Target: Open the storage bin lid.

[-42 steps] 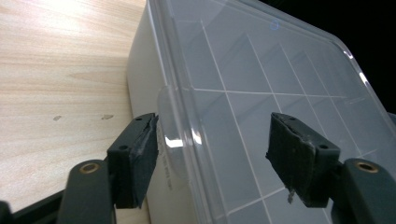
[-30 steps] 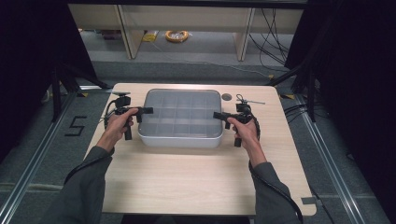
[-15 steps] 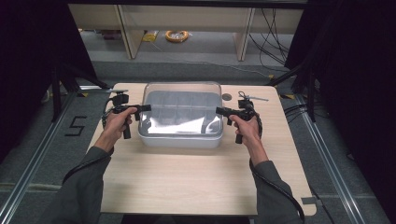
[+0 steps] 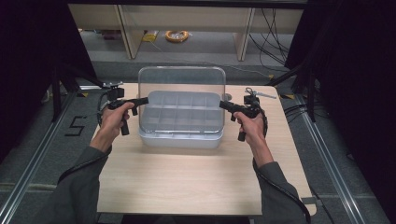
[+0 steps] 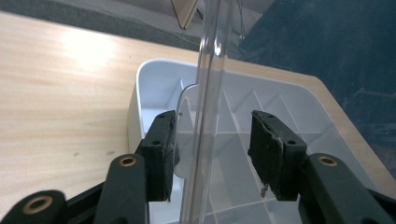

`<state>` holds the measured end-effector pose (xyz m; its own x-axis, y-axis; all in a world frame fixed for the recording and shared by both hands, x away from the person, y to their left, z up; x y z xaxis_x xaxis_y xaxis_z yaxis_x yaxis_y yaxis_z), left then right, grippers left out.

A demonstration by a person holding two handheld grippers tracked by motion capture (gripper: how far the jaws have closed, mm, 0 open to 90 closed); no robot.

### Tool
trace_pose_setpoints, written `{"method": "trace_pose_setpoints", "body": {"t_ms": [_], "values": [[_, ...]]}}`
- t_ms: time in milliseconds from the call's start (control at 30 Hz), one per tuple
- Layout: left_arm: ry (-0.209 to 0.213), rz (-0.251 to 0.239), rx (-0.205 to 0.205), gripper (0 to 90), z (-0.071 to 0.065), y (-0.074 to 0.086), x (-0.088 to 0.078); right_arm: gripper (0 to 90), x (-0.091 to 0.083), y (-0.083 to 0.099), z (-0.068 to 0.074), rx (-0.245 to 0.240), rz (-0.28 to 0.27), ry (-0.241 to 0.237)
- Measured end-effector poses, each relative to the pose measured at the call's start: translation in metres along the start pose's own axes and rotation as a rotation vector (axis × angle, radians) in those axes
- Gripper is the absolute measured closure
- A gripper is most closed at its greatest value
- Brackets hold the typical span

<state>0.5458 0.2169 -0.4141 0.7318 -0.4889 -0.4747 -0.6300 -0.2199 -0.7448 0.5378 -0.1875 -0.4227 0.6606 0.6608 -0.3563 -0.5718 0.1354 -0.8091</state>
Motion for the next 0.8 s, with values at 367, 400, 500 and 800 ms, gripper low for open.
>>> {"method": "trace_pose_setpoints", "body": {"t_ms": [367, 400, 500, 800], "values": [[0.018, -0.039, 0.047, 52.7, -0.017, -0.003, -0.027, 71.0, -0.021, -0.005, 0.017, -0.036, -0.035, -0.018], [0.018, -0.042, 0.050, 52.6, -0.018, -0.003, -0.029, 71.0, -0.023, -0.004, 0.019, -0.030, -0.037, -0.019], [0.025, -0.044, 0.063, 52.7, -0.022, 0.003, -0.035, 70.8, -0.029, -0.002, 0.023, -0.044, -0.041, -0.013], [0.030, -0.050, 0.096, 52.7, -0.026, 0.021, -0.047, 70.9, -0.047, 0.016, 0.032, -0.077, -0.048, -0.008]]}}
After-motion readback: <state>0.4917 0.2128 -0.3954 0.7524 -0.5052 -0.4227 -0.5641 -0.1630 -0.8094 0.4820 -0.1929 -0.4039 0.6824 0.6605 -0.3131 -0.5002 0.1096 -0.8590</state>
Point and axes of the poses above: each handheld gripper's, and its own axes: x roughly forward along the jaws, y roughly out of its underside, z roughly to its left, the point moved 3 cm from there along x, roughly forward along the jaws, and after that the axes turned 1 degree about -x, right-handed, at the moved point
